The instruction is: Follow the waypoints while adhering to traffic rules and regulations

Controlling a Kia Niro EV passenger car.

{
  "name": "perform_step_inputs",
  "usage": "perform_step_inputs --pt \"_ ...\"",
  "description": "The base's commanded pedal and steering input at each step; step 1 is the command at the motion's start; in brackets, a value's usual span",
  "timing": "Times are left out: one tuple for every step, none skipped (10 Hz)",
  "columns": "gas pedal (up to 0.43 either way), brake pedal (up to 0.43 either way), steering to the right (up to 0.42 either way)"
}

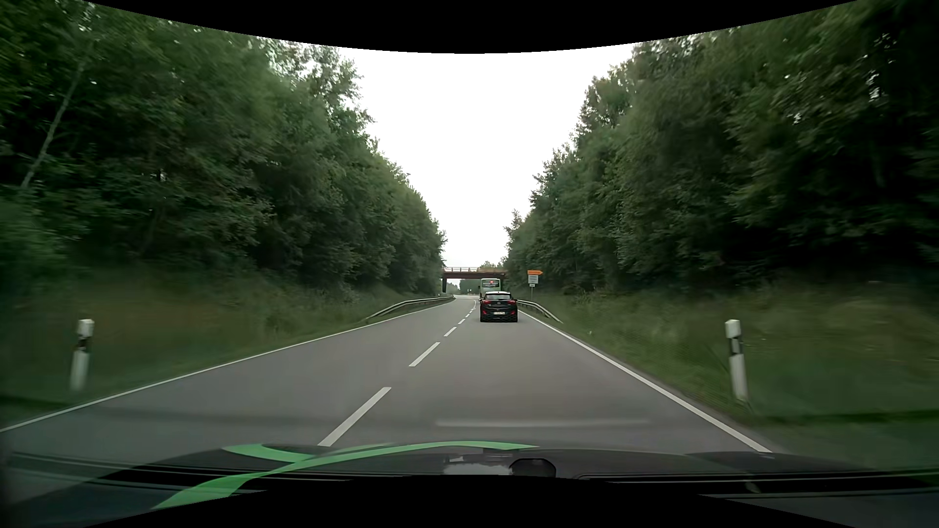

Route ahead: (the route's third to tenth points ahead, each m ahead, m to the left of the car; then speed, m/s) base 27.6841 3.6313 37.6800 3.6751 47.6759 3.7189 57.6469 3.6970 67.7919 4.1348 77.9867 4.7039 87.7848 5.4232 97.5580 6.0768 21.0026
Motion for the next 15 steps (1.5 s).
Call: perform_step_inputs --pt "0.240 0.000 -0.004" --pt "0.228 0.000 -0.005" --pt "0.228 0.000 -0.005" --pt "0.220 0.000 -0.004" --pt "0.220 0.000 -0.005" --pt "0.228 0.000 -0.004" --pt "0.248 0.000 -0.004" --pt "0.280 0.000 -0.003" --pt "0.299 0.000 -0.003" --pt "0.311 0.000 -0.003" --pt "0.331 0.000 -0.003" --pt "0.350 0.000 -0.004" --pt "0.350 0.000 -0.004" --pt "0.350 0.000 -0.004" --pt "0.331 0.000 -0.003"
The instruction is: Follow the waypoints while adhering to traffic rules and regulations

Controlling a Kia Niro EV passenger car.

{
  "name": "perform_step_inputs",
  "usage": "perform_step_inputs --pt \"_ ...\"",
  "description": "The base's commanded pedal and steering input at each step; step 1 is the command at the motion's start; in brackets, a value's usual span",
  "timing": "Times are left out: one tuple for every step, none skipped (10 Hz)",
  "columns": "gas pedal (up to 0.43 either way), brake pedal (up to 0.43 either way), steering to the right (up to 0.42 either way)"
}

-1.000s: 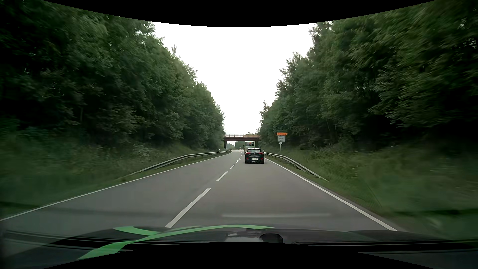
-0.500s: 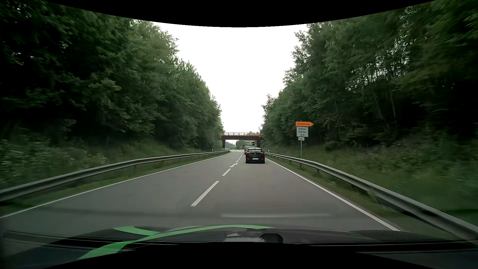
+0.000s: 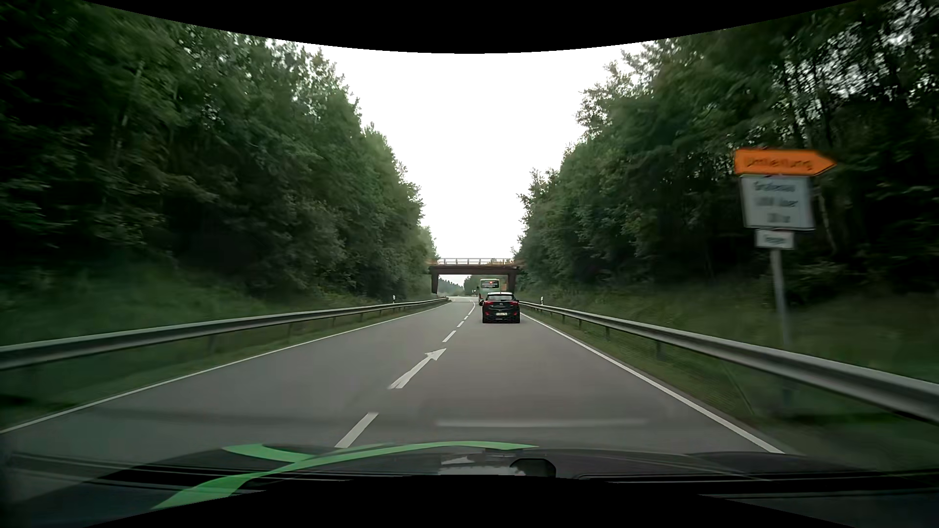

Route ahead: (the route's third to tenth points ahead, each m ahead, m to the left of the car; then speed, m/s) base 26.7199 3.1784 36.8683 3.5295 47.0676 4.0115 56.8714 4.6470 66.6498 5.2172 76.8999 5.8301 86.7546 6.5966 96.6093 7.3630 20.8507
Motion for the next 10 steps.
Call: perform_step_inputs --pt "0.268 0.000 -0.004" --pt "0.248 0.000 -0.003" --pt "0.248 0.000 -0.004" --pt "0.248 0.000 -0.004" --pt "0.260 0.000 -0.003" --pt "0.287 0.000 -0.004" --pt "0.299 0.000 -0.004" --pt "0.319 0.000 -0.003" --pt "0.339 0.000 -0.003" --pt "0.339 0.000 -0.003"
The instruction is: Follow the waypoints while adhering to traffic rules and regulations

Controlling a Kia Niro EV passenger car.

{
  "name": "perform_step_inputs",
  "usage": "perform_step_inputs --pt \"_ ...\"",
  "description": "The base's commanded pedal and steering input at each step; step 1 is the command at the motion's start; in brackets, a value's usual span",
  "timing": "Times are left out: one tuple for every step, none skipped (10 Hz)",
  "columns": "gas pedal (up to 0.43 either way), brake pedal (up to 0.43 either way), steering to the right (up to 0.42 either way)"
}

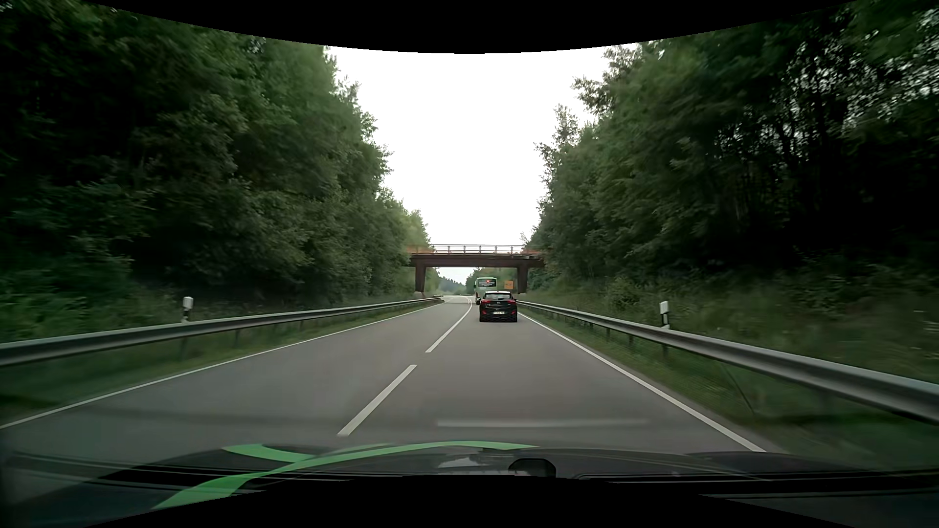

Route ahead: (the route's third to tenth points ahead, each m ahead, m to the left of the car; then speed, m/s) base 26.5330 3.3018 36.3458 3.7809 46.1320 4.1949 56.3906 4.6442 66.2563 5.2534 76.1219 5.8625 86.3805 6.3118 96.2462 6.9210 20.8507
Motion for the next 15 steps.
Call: perform_step_inputs --pt "0.339 0.000 -0.003" --pt "0.350 0.000 -0.004" --pt "0.331 0.000 -0.004" --pt "0.280 0.000 -0.003" --pt "0.260 0.000 -0.004" --pt "0.260 0.000 -0.006" --pt "0.260 0.000 -0.008" --pt "0.268 0.000 -0.008" --pt "0.299 0.000 -0.008" --pt "0.311 0.000 -0.008" --pt "0.319 0.000 -0.008" --pt "0.311 0.000 -0.008" --pt "0.260 0.000 -0.008" --pt "0.248 0.000 -0.007" --pt "0.248 0.000 -0.007"
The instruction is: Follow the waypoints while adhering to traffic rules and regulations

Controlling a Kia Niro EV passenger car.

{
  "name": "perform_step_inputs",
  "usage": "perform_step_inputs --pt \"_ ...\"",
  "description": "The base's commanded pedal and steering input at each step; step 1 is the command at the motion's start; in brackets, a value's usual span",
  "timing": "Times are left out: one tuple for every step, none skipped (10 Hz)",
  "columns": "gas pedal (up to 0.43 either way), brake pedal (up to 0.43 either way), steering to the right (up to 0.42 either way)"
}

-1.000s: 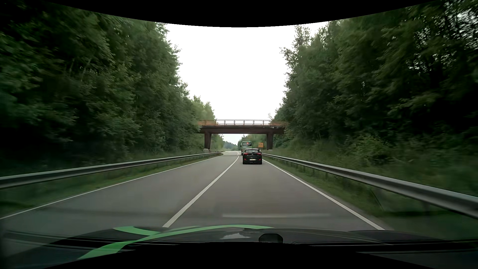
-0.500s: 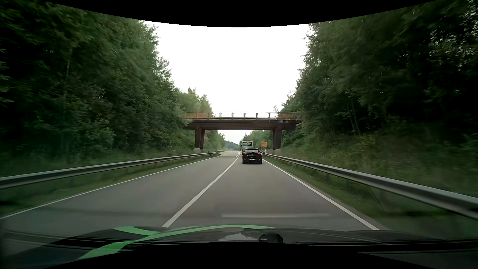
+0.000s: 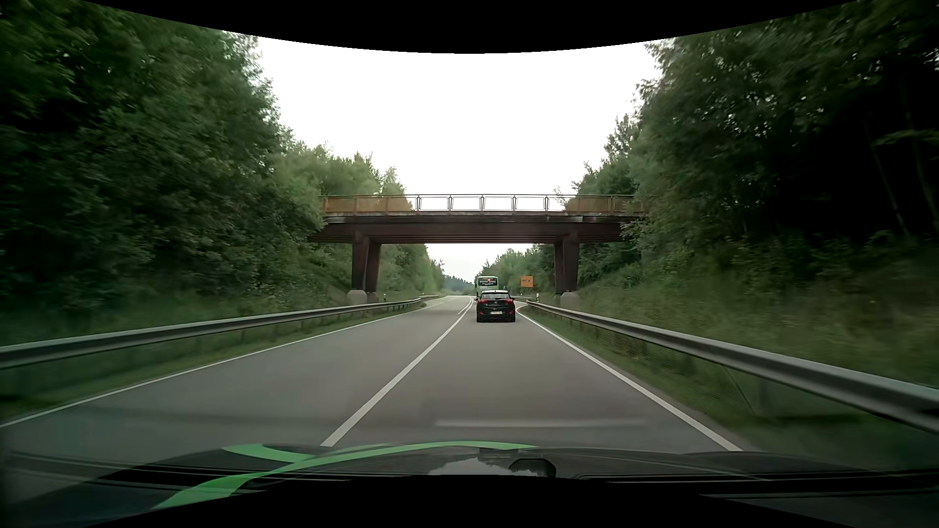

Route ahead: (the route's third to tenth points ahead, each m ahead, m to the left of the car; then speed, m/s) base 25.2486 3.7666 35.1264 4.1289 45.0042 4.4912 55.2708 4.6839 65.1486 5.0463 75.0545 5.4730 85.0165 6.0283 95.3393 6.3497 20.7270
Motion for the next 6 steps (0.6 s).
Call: perform_step_inputs --pt "0.240 0.000 -0.007" --pt "0.248 0.000 -0.007" --pt "0.248 0.000 -0.007" --pt "0.248 0.000 -0.007" --pt "0.240 0.000 -0.007" --pt "0.228 0.000 -0.007"
